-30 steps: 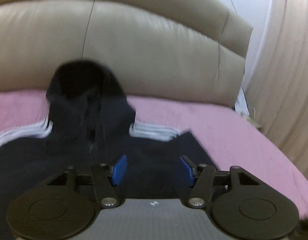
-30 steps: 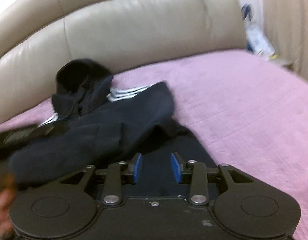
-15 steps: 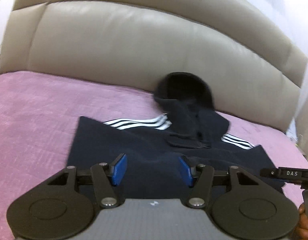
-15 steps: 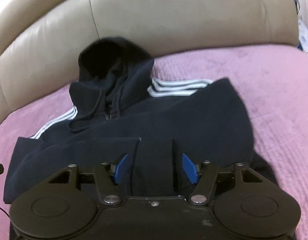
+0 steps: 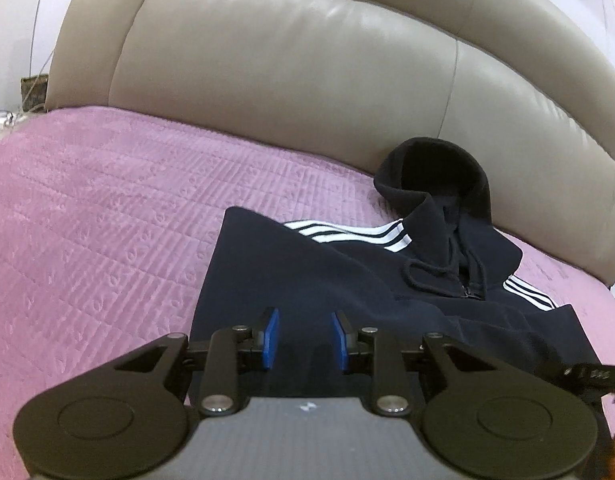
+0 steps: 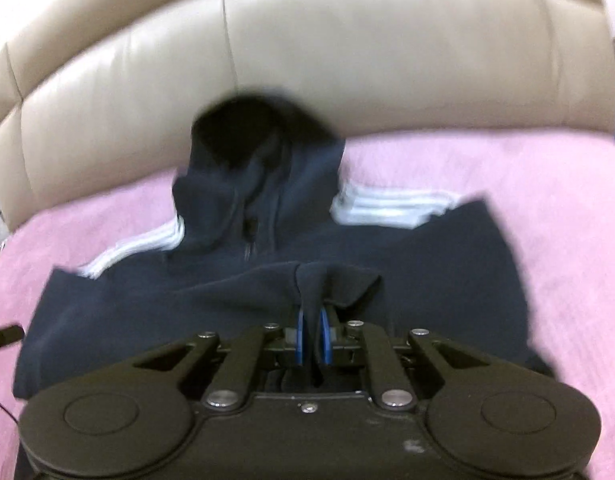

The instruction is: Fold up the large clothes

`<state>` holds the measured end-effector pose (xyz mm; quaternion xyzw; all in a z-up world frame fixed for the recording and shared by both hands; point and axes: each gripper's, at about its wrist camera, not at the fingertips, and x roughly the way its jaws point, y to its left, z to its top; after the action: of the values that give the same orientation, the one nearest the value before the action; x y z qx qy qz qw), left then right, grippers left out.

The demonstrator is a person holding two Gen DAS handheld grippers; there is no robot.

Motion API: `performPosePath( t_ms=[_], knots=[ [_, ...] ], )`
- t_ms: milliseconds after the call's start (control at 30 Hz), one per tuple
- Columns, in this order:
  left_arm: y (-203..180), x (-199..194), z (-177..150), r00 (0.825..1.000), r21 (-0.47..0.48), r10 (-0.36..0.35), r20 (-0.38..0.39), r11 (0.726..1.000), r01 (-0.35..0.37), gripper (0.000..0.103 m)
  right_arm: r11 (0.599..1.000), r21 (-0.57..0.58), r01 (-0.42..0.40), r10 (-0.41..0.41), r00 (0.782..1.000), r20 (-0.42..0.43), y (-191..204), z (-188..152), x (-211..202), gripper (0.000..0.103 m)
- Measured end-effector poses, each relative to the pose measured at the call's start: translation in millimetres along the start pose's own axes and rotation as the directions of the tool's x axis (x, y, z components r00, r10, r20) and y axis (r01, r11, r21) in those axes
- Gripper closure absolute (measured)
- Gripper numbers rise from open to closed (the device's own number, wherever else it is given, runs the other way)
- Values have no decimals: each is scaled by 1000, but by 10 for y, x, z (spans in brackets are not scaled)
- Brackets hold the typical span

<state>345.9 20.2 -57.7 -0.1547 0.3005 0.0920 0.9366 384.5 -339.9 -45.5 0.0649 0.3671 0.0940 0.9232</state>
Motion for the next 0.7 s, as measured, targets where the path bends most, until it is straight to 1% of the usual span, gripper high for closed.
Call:
performPosePath(
  t_ms=[67, 100, 167, 233, 267, 300, 333, 367, 400, 467, 500, 533, 600, 667, 700],
  knots=[
    [-29, -34, 7, 1000, 17, 6, 14, 1000, -6, 74, 999, -5, 52, -52, 997, 61, -62, 105, -186, 92],
    [-37, -61, 14, 1000, 23, -5, 23, 1000, 4, 74, 996, -7, 86, -85, 993, 83, -104, 144, -253, 92],
    [-61, -89, 17, 999, 36, -22, 33, 999, 21, 74, 986, -6, 167, -165, 981, 102, -202, 186, -304, 91],
    [-95, -53, -7, 999, 57, -28, 17, 998, 27, 74, 970, 15, 241, -242, 968, 67, -311, 160, -209, 90],
    [-113, -9, -38, 1000, 71, -29, 0, 997, 29, 74, 959, 31, 283, -284, 958, 26, -374, 124, -102, 90],
    [-138, 55, -84, 999, 88, -21, -25, 996, 24, 74, 950, 37, 311, -311, 950, -18, -431, 67, 20, 85],
    [-160, 118, -129, 998, 106, -7, -55, 994, 13, 74, 942, 31, 333, -331, 941, -70, -476, 11, 154, 76],
    [-184, 190, -193, 996, 132, 7, -90, 991, 5, 74, 940, 20, 340, -335, 934, -120, -510, -47, 277, 73],
    [-207, 244, -252, 994, 158, 20, -108, 987, -3, 74, 941, 17, 337, -331, 933, -143, -533, -87, 338, 71],
    [-249, 283, -343, 994, 201, 46, -101, 979, -25, 74, 951, 23, 309, -305, 946, -109, -539, -94, 256, 63],
    [-268, 272, -352, 995, 215, 49, -92, 976, -29, 74, 955, 35, 295, -291, 953, -89, -543, -71, 170, 51],
    [-278, 250, -337, 995, 215, 47, -83, 976, -28, 73, 958, 52, 283, -280, 958, -57, -544, -43, 54, 47],
    [-264, 151, -266, 999, 184, 16, -44, 983, -8, 73, 968, 58, 243, -245, 969, 30, -493, 25, -176, 47],
    [-242, 46, -189, 1000, 142, -26, -9, 990, 27, 73, 982, 40, 183, -186, 977, 100, -409, 36, -380, 50],
    [-239, -2, -152, 998, 122, -56, 5, 991, 55, 73, 985, 16, 171, -172, 979, 109, -351, 54, -405, 62]
  ],
)
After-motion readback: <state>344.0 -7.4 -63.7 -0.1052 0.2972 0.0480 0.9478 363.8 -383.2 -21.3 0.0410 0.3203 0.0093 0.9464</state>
